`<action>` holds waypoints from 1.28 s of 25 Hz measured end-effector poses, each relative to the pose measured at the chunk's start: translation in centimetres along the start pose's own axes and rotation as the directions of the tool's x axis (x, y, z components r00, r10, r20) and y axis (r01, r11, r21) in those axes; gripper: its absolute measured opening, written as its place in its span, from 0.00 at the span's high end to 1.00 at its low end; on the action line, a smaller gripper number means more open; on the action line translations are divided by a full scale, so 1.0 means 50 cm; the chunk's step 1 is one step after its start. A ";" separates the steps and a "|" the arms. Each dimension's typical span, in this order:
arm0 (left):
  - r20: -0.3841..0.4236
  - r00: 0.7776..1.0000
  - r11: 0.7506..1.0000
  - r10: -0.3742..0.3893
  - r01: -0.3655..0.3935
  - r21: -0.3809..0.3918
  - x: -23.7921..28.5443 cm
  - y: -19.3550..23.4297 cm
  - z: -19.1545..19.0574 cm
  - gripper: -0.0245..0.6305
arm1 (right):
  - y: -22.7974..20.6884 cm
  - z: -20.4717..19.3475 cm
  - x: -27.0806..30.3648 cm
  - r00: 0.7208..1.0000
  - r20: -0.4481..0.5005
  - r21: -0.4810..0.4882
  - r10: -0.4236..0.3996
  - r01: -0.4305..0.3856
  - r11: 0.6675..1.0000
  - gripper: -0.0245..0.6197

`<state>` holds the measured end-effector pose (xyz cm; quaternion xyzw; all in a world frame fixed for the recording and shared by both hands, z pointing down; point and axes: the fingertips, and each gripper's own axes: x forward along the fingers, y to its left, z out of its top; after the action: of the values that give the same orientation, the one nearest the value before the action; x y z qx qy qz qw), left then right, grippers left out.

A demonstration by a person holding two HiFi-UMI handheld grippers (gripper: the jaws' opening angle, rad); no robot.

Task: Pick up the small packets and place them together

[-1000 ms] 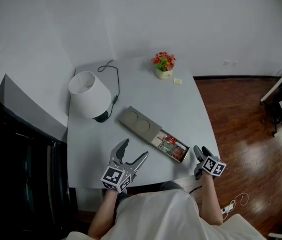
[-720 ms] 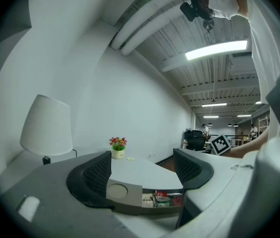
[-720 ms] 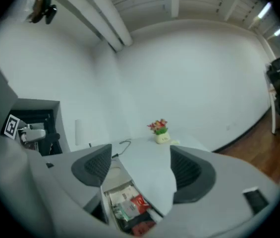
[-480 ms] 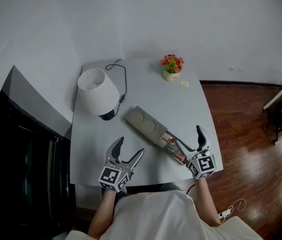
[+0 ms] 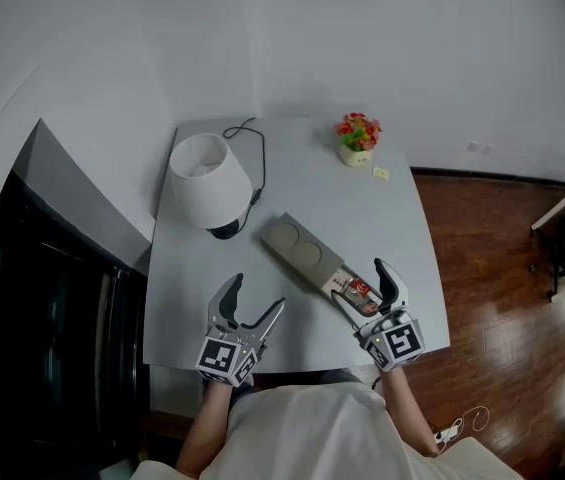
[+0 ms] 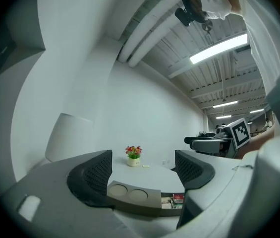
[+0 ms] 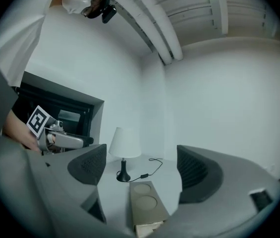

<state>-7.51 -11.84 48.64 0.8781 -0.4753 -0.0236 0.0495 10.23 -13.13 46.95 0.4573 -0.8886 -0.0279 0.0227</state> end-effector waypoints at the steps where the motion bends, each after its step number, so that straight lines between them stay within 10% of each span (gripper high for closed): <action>1: -0.011 1.000 1.000 -0.006 0.006 0.006 0.002 -0.001 -0.004 0.35 | 0.001 -0.002 -0.001 1.000 -0.005 -0.002 0.016 -0.016 1.000 0.28; 11: -0.059 0.980 0.982 -0.191 0.191 -0.011 0.039 -0.073 -0.039 0.37 | -0.050 -0.106 -0.046 0.948 -0.253 -0.054 0.195 -0.215 0.975 0.30; 22: -0.119 0.980 0.987 -0.162 0.161 -0.015 0.053 -0.091 -0.069 0.39 | -0.079 -0.424 -0.083 0.608 -0.733 0.020 0.307 -0.431 0.902 0.52; 32: -0.139 0.985 0.995 -0.099 0.097 -0.020 0.022 -0.064 -0.072 0.40 | -0.081 -0.599 -0.085 0.392 -0.903 -0.036 0.176 -0.476 0.879 0.75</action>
<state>-3.91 -10.79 51.87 0.8995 -0.4269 0.0324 0.0873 17.97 -12.91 76.47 0.2102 -0.8049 0.0871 0.5481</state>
